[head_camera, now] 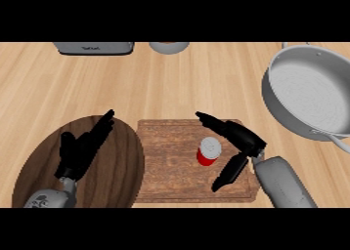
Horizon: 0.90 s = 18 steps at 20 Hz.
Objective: Pick the can from the cutting board and place it in the pot
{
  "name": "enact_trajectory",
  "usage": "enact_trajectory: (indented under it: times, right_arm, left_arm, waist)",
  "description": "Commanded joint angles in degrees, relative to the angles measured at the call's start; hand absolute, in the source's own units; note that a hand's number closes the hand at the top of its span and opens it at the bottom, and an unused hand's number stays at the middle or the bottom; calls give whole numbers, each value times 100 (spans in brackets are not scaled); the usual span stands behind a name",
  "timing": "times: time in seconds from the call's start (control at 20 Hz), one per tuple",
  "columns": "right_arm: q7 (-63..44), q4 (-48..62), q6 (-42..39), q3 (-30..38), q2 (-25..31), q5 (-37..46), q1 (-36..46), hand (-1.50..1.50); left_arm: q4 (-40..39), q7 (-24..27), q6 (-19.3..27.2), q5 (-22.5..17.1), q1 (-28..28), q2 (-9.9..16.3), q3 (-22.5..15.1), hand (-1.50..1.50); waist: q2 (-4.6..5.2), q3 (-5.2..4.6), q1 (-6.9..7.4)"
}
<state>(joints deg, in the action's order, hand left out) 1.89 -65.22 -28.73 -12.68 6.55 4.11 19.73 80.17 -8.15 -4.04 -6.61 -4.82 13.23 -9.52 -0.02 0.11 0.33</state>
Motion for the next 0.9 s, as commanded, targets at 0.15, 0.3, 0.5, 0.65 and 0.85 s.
enact_trajectory:
  times: [0.15, 0.3, 0.5, 0.65, 0.85]
  right_arm:
    - [1103, 1284, 40, -39, -316, 598, 112, -150]
    - [1727, 776, 584, -738, -268, 1446, -107, 150]
    - [1711, 1353, 238, -208, -433, 1028, -6, 150]
    - [2169, 2172, 305, 72, -605, 973, 480, 150]
    - [2204, 1608, 1403, 1088, -160, 390, -592, 150]
  left_arm:
    - [8, -353, -125, 67, -201, -194, 173, 0]
    - [-18, -113, 33, 261, 49, -272, 2, 0]
    - [-610, 294, -132, 394, -142, -319, 233, 0]
    - [103, -205, -302, 144, 89, -244, 234, 0]
    - [71, -33, -107, 283, 300, -234, 232, 0]
  waist:
    - [12, -9, -1]
    - [8, -7, 8]
    - [9, -11, -28]
    - [17, -7, 28]
    - [-20, -7, -263]
